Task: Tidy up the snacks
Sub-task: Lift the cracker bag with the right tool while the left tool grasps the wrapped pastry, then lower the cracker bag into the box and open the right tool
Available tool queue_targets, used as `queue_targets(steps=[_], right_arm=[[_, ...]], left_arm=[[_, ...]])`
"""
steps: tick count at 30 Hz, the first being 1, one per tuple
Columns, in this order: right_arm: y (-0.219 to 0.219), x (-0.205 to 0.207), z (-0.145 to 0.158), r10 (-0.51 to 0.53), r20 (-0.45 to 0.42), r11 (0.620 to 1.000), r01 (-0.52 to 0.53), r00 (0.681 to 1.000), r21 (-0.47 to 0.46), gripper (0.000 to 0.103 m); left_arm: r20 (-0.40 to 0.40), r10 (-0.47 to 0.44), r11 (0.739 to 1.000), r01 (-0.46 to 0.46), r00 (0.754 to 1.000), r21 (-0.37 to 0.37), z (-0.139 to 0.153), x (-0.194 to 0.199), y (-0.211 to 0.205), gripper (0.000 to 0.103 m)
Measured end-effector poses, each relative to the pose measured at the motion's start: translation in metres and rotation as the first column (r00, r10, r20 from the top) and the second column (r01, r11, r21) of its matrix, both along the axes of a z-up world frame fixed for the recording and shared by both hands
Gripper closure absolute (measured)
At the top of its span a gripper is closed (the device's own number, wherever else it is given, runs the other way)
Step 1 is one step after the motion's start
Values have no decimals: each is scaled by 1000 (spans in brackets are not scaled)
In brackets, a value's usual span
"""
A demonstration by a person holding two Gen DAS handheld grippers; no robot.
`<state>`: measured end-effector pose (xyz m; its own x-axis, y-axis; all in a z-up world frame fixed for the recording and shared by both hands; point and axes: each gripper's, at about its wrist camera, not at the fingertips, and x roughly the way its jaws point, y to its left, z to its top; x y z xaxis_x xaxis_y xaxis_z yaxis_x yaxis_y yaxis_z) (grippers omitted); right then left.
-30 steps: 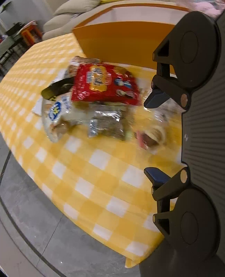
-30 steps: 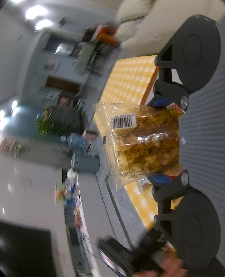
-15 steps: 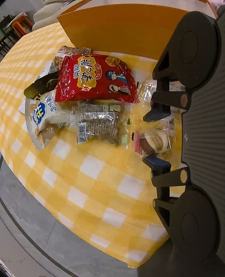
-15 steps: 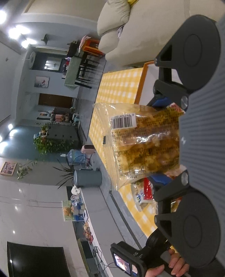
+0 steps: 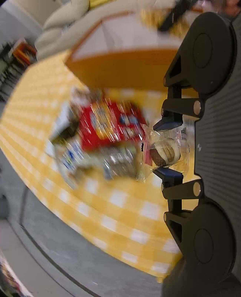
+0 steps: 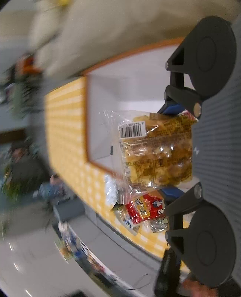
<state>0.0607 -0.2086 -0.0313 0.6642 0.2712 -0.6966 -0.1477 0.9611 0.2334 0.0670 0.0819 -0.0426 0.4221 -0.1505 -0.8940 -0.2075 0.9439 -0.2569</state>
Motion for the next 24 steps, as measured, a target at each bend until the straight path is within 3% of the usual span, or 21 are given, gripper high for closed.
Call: queue_targets(steps=[2, 5, 11, 17, 24], right_arm=[[-3, 9, -12, -57, -107, 996, 64, 993, 65, 32], [-2, 11, -24, -68, -193, 992, 87, 979, 92, 31], [20, 12, -29, -12, -196, 999, 21, 981, 46, 30], [10, 20, -53, -62, -307, 981, 115, 950, 157, 28], [1, 28, -76, -81, -422, 966, 176, 903, 190, 16]], left_arm=[[49, -42, 999, 42, 998, 0, 17, 1, -12, 55], [86, -71, 996, 75, 994, -52, 29, 1, -25, 55], [100, -151, 985, 158, 983, -63, 27, -3, -42, 55], [74, -184, 980, 189, 980, -61, 14, 1, -45, 55], [71, -179, 981, 184, 981, -63, 17, -7, -34, 55]])
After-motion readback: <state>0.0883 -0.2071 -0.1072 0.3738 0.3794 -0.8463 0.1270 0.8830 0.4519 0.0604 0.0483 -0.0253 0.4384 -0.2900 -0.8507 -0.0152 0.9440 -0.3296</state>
